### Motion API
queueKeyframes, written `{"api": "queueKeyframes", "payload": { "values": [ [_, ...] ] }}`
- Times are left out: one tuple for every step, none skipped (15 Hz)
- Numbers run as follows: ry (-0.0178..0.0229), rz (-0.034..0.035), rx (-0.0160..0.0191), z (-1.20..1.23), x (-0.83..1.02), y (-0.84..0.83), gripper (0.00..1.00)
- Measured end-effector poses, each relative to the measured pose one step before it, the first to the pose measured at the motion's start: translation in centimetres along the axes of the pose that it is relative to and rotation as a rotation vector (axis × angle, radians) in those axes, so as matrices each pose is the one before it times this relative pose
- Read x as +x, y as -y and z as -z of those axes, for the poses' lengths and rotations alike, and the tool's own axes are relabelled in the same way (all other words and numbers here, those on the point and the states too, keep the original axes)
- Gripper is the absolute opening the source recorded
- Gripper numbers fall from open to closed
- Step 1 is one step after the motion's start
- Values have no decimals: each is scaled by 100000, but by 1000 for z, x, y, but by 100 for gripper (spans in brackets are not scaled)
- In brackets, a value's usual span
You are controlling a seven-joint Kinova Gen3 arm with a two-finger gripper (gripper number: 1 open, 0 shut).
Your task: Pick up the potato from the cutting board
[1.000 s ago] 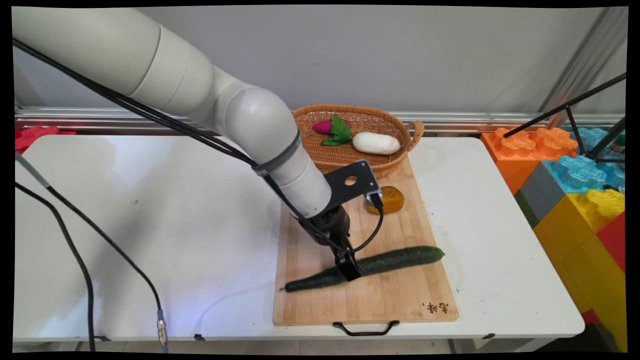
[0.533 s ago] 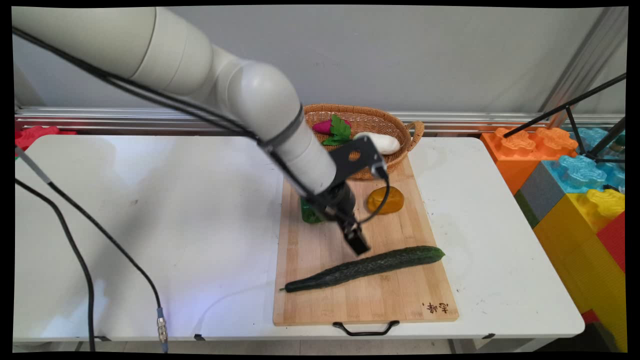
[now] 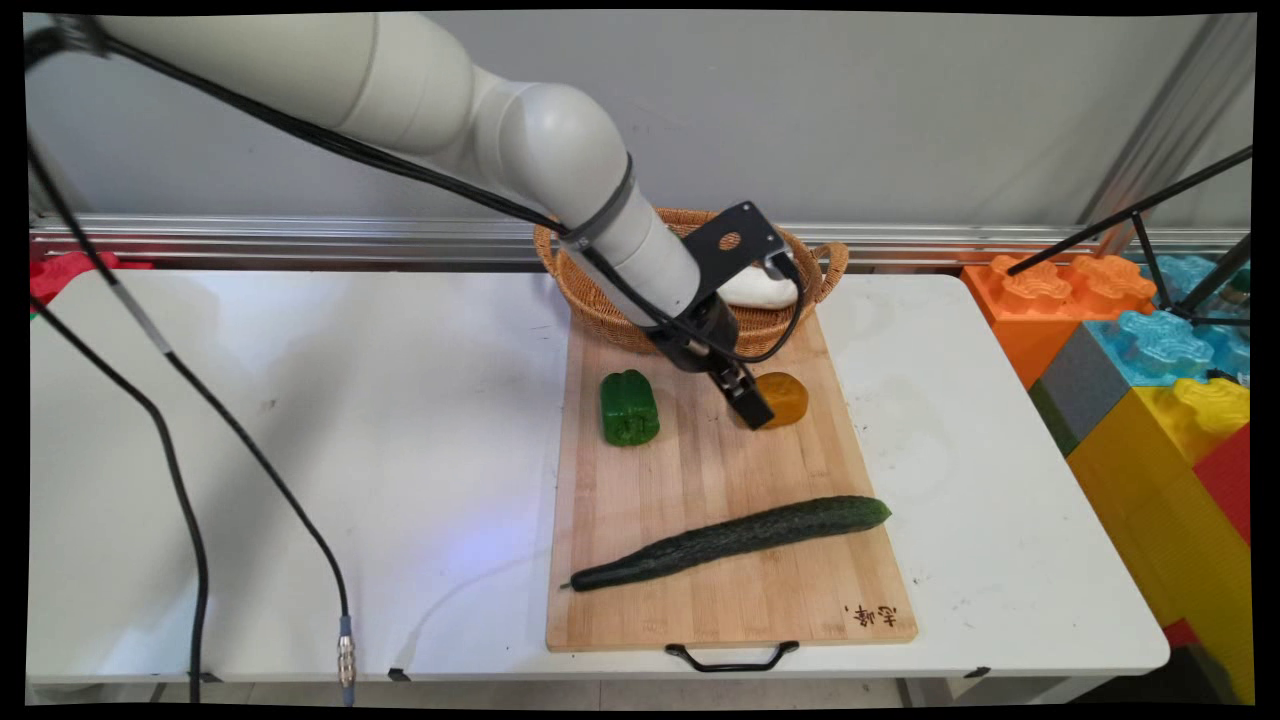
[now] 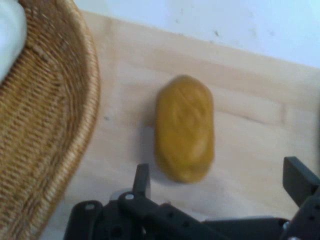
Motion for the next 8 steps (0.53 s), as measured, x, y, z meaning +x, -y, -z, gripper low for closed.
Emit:
{"api": "queueKeyframes", "payload": {
  "values": [
    [-982, 324, 83, -654, 172, 398, 100],
    [-632, 94, 29, -471, 90, 243, 100],
    [-631, 82, -79, -651, 59, 280, 100],
    [-247, -16, -140, -381, -1, 123, 100],
    [-311, -180, -188, -630, -46, 173, 100],
    [-116, -185, -73, -508, -96, 139, 100],
    [-80, -225, 32, -326, -61, 75, 100],
    [-66, -413, 254, -560, -108, 140, 100]
  ]
}}
